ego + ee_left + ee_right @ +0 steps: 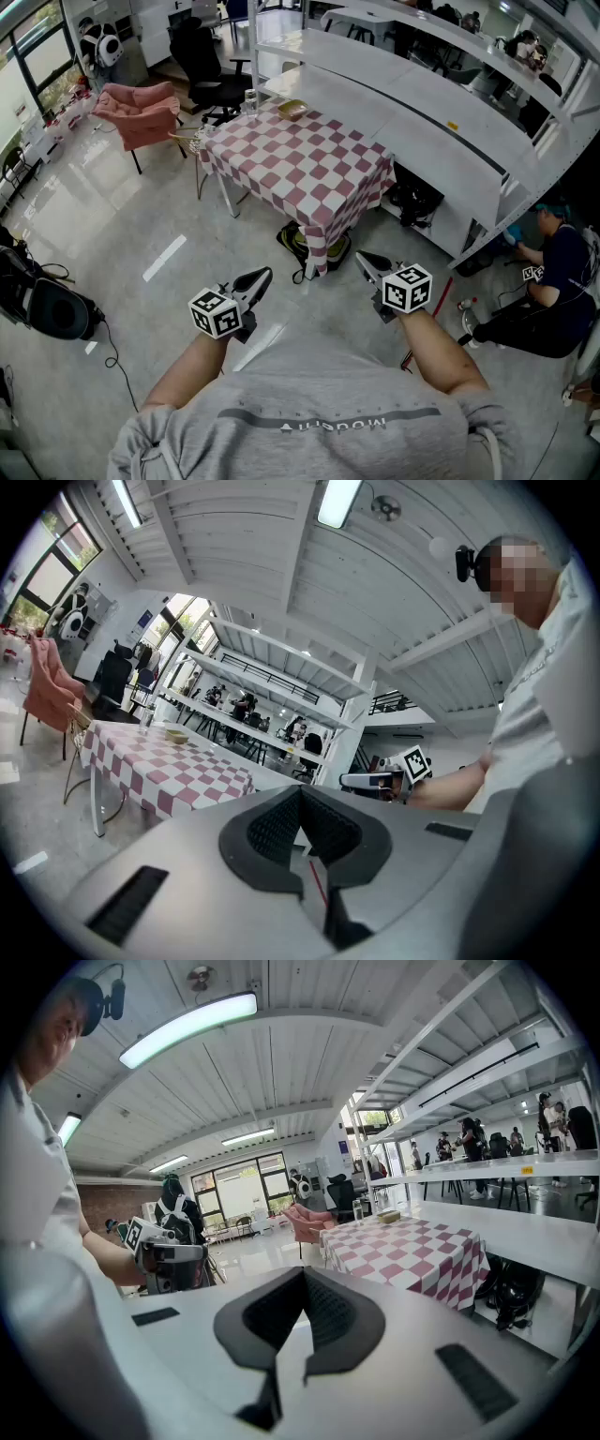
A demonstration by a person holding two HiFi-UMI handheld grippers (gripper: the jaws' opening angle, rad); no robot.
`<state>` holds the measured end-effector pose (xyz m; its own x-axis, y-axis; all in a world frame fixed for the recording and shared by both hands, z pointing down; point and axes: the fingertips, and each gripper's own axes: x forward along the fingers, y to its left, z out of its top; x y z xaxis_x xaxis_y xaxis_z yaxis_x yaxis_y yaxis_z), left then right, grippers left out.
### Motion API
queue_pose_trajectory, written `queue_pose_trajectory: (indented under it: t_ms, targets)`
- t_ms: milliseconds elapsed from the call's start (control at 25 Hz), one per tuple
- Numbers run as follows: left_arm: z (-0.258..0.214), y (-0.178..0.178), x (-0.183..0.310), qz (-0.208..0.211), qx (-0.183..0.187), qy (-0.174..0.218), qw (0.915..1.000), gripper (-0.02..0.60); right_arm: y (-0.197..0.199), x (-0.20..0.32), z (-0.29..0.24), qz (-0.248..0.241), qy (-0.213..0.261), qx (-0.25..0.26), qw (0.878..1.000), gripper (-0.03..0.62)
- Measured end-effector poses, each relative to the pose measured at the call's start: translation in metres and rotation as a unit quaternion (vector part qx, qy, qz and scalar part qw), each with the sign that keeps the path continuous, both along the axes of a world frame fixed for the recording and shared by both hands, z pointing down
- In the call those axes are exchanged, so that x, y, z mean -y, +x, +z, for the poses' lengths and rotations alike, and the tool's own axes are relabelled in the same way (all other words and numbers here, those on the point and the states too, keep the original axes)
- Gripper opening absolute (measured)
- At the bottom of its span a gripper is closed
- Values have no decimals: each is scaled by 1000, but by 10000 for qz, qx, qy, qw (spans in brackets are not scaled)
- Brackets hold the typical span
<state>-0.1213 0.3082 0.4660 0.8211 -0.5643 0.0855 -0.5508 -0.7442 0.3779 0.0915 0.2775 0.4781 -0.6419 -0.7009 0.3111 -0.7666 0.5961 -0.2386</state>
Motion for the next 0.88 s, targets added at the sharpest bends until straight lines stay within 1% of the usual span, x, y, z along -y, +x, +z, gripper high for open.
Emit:
queue_pose_trajectory:
  t_ms: [440,720,880]
  targets:
    - [1,2,2,7,6,10,10000,14,3,3,1,-56,31,-59,10000,23]
    - [-3,3,5,-19,25,63,10000,14,11,8,-3,99,94,-58,9999,25]
    - [-1,8,7,-64,59,70,9999,14,16,11,-1,70,120,-35,9999,25]
